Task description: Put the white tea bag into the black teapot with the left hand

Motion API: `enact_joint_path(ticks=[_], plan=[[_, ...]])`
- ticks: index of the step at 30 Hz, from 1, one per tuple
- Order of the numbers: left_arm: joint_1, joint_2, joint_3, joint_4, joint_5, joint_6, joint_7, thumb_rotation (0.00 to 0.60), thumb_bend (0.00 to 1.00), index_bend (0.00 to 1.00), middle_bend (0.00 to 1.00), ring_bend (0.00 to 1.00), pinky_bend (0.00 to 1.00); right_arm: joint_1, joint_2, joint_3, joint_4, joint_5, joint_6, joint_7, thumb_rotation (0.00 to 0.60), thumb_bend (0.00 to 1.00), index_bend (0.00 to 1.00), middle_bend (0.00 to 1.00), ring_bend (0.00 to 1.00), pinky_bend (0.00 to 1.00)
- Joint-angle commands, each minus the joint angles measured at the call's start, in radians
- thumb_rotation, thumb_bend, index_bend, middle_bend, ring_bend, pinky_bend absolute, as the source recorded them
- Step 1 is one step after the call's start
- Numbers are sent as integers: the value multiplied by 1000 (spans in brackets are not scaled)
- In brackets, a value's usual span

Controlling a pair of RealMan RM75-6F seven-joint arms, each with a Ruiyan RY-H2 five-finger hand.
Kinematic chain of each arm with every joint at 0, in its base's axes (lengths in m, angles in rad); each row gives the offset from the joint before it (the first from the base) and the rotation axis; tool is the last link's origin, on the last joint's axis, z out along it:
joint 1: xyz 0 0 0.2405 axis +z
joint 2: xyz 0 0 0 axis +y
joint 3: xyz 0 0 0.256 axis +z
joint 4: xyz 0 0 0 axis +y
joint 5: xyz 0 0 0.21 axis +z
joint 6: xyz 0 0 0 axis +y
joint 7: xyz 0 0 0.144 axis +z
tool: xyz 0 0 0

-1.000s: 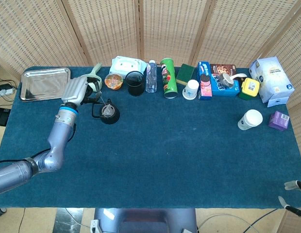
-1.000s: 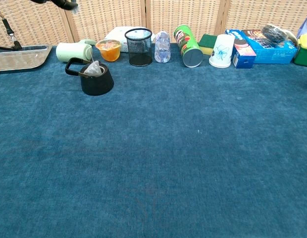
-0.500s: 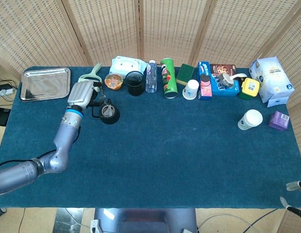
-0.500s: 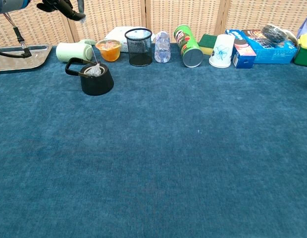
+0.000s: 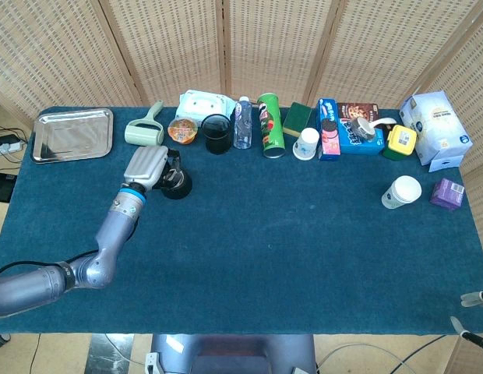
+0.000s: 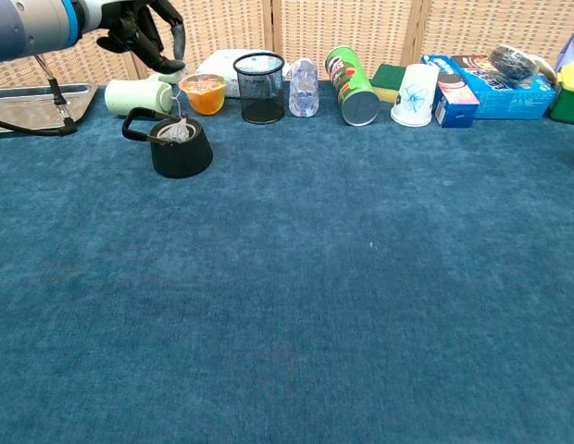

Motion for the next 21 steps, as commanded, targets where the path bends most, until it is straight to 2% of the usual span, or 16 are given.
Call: enact_joint_path(ticks=[1, 13, 16, 18, 21], plan=[[-9, -17, 6, -4, 4, 0, 11, 600, 455, 642, 1000, 1000, 945, -4, 0, -1, 3, 0, 3, 6, 600, 276, 406, 445, 380, 324], [-50, -47, 53, -9, -27, -21, 114, 600, 412, 642, 1000, 1000, 945, -14, 1, -3, 12, -2, 10, 20, 600, 276, 404, 445, 380, 329], [-58, -43, 64, -14, -39, -21, 140, 600, 310, 624, 1000, 1000, 945, -15, 2, -2, 13, -3, 13, 22, 600, 275, 403, 444, 380, 329], [-62, -37, 70, -19, -50, -23, 156, 600, 188, 586, 1000, 1000, 945, -15, 3, -2, 13, -3, 13, 22, 600, 274, 403, 444, 380, 330], [-65, -32, 70, -24, -62, -21, 161, 600, 128, 568, 1000, 1000, 945, -15, 4, -2, 12, -2, 10, 21, 600, 274, 403, 444, 380, 330]])
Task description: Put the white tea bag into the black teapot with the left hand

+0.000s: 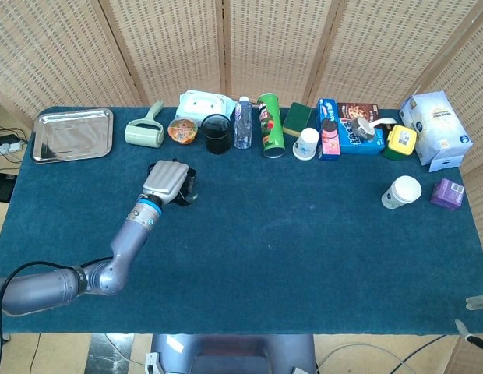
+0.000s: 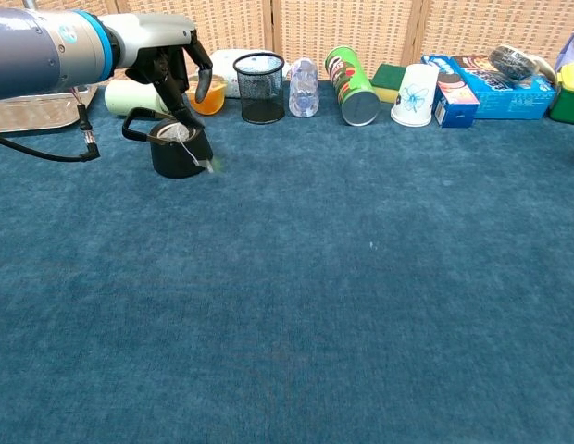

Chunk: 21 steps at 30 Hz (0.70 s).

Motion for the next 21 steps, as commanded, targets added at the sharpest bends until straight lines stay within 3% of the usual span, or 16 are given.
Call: enact_joint_path(ticks=[1, 9, 16, 19, 21], plan=[[-3, 5, 3, -4, -7, 0, 3, 600, 127, 565, 1000, 1000, 945, 1, 0, 1, -1, 0, -2, -1, 600, 275, 403, 444, 380, 330], [6, 38, -9, -7, -26, 19, -8, 600, 123, 537, 1000, 1000, 929, 2, 1, 2, -5, -1, -2, -6, 600, 274, 403, 445, 380, 331], [-3, 74, 10, -5, -85, 47, 69, 600, 84, 537, 1000, 980, 866, 7, -1, 1, -6, -5, -10, -10, 600, 276, 403, 445, 386, 331], [-9, 82, 19, -6, -113, 43, 95, 600, 212, 537, 1000, 980, 893, 8, 0, 1, -8, -3, -11, -12, 600, 276, 403, 444, 400, 331], [-15, 84, 29, 1, -130, 45, 121, 600, 453, 537, 1000, 987, 932, 9, 1, 2, -8, -3, -12, -13, 600, 275, 403, 444, 408, 331]])
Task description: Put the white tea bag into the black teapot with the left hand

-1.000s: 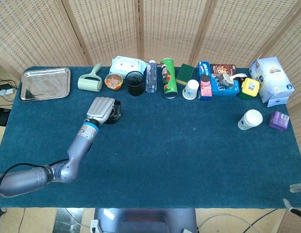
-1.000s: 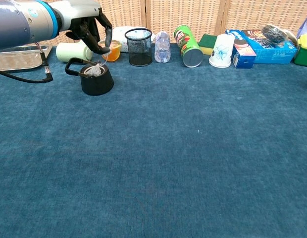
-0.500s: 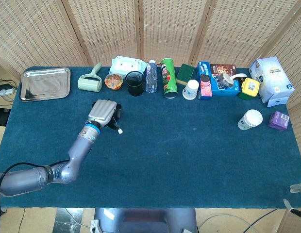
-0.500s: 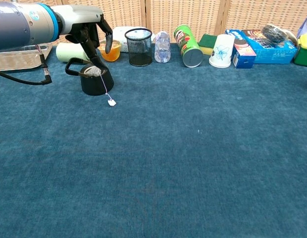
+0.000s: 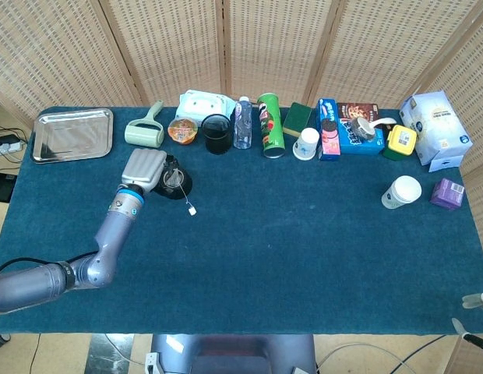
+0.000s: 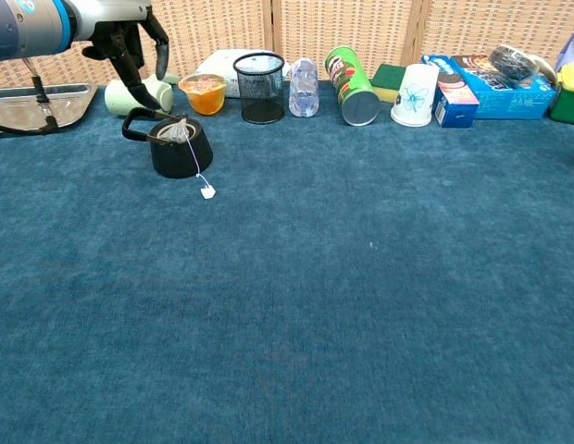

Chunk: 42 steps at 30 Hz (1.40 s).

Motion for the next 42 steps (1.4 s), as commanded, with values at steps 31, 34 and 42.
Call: enact_joint_path(ticks=[31, 34, 42], plan=[[-167, 19, 123, 50, -380, -197, 153, 600, 911, 158, 1000, 1000, 1000, -4, 5, 0, -3, 10, -3, 4, 600, 274, 403, 446, 457, 331], [-186, -6, 137, 79, -405, -205, 160, 600, 901, 159, 1000, 1000, 1000, -10, 5, 0, -1, 18, -1, 7, 600, 274, 403, 446, 455, 331], [-210, -36, 170, 115, -439, -221, 163, 600, 879, 158, 1000, 1000, 1000, -12, 0, 1, 7, 19, -4, 13, 600, 275, 403, 446, 447, 331]])
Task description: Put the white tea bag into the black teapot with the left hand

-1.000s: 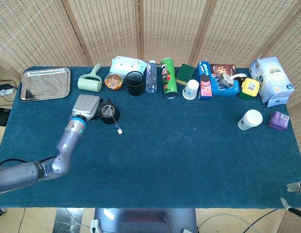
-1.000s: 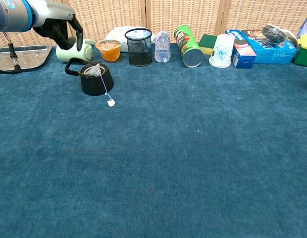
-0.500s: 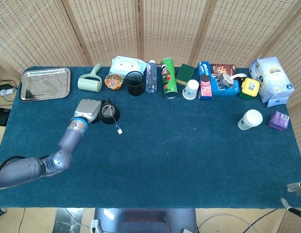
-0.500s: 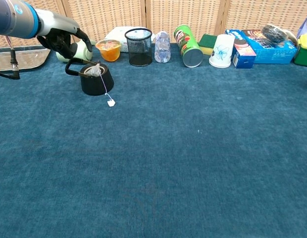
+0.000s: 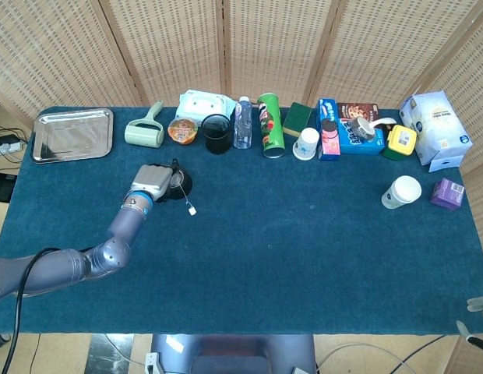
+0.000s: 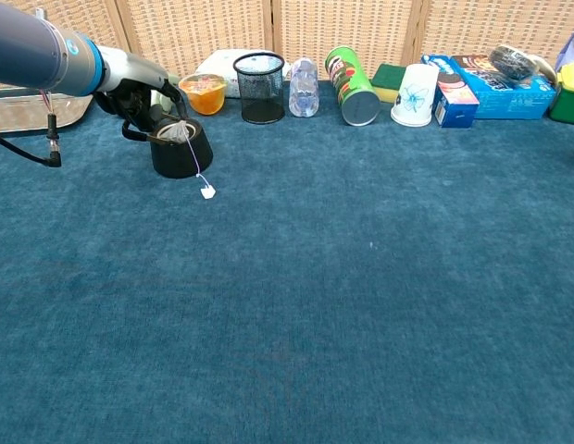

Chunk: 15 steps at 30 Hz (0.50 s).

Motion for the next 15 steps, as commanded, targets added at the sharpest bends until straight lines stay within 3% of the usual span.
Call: enact_joint_path(ticks=[1, 15], plan=[[-4, -7, 10, 8, -7, -5, 0, 600, 877, 158, 1000, 1000, 1000, -2, 0, 0, 1, 0, 2, 1, 600, 275, 403, 446, 447, 331], [-14, -11, 46, 20, -25, -16, -16, 600, 877, 158, 1000, 1000, 1000, -1, -3, 3, 4, 4, -7, 1, 600, 276, 403, 447, 444, 332]])
